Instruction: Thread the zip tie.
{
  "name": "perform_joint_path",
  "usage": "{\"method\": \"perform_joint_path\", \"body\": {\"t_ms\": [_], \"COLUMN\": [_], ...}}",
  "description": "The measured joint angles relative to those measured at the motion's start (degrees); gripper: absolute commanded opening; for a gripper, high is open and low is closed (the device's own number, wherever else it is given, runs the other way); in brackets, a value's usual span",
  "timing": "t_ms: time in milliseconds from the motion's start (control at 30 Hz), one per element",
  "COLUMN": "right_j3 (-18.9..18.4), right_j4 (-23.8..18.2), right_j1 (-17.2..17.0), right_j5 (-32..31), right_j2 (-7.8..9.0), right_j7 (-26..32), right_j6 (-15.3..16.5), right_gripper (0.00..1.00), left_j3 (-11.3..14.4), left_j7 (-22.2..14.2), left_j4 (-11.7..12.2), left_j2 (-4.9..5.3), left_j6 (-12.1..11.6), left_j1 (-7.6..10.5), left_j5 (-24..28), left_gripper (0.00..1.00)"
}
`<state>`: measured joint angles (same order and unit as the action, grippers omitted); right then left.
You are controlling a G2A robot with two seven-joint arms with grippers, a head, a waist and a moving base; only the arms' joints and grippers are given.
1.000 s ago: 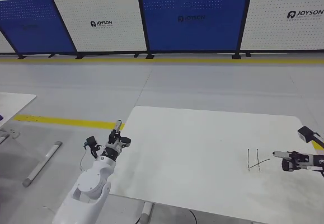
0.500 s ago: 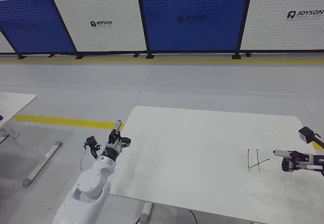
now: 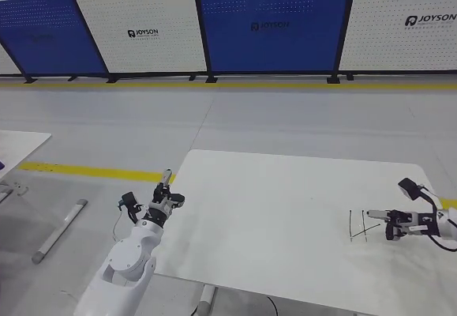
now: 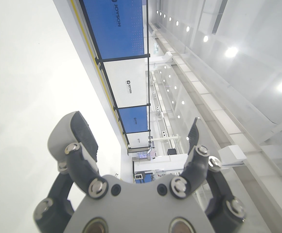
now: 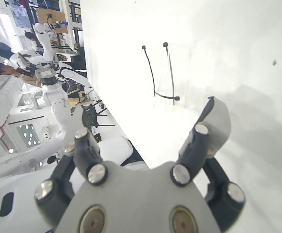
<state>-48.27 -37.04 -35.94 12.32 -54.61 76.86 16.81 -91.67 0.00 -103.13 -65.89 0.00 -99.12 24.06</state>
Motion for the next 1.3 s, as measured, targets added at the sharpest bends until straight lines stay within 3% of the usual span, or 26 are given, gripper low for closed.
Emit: {"method": "perform_joint_path", "body": {"t_ms": [167, 500, 633, 667, 700, 800, 1000, 1300], "right_j3": [1.4, 1.3, 0.9, 0.6, 0.4, -0.2, -1.1, -2.3], "right_j4": [4.4, 4.4, 2.8, 2.3, 2.1, 1.3, 0.6, 1.4], "right_j1": [1.9, 1.8, 0.6, 0.2, 0.1, -0.5, -1.3, -1.8], "right_j5": [1.6, 1.4, -0.2, -0.3, -0.3, -0.5, -1.2, -1.7], "right_j2": [-1.71, -1.66, -1.42, -1.26, -1.15, -0.84, -0.4, 0.03], "right_j7": [2.4, 2.2, -3.4, -4.0, -4.1, -4.3, -4.2, -3.6], "right_j6": [1.9, 1.7, -0.6, -1.0, -1.2, -2.1, -2.9, -2.9], "right_gripper": [1.0, 1.0, 1.0, 0.95, 0.73, 0.5, 0.43, 0.42], "left_j3": [0.0, 0.0, 0.0, 0.0, 0.0, 0.0, 0.0, 0.0], "left_j7": [0.0, 0.0, 0.0, 0.0, 0.0, 0.0, 0.0, 0.0], "left_j4": [0.0, 0.0, 0.0, 0.0, 0.0, 0.0, 0.0, 0.0], "left_j2": [0.0, 0.0, 0.0, 0.0, 0.0, 0.0, 0.0, 0.0], "left_j6": [0.0, 0.0, 0.0, 0.0, 0.0, 0.0, 0.0, 0.0], "left_j1": [0.0, 0.0, 0.0, 0.0, 0.0, 0.0, 0.0, 0.0], "left_j5": [0.0, 0.0, 0.0, 0.0, 0.0, 0.0, 0.0, 0.0], "left_gripper": [1.0, 1.0, 1.0, 1.0, 1.0, 1.0, 1.0, 1.0]}}
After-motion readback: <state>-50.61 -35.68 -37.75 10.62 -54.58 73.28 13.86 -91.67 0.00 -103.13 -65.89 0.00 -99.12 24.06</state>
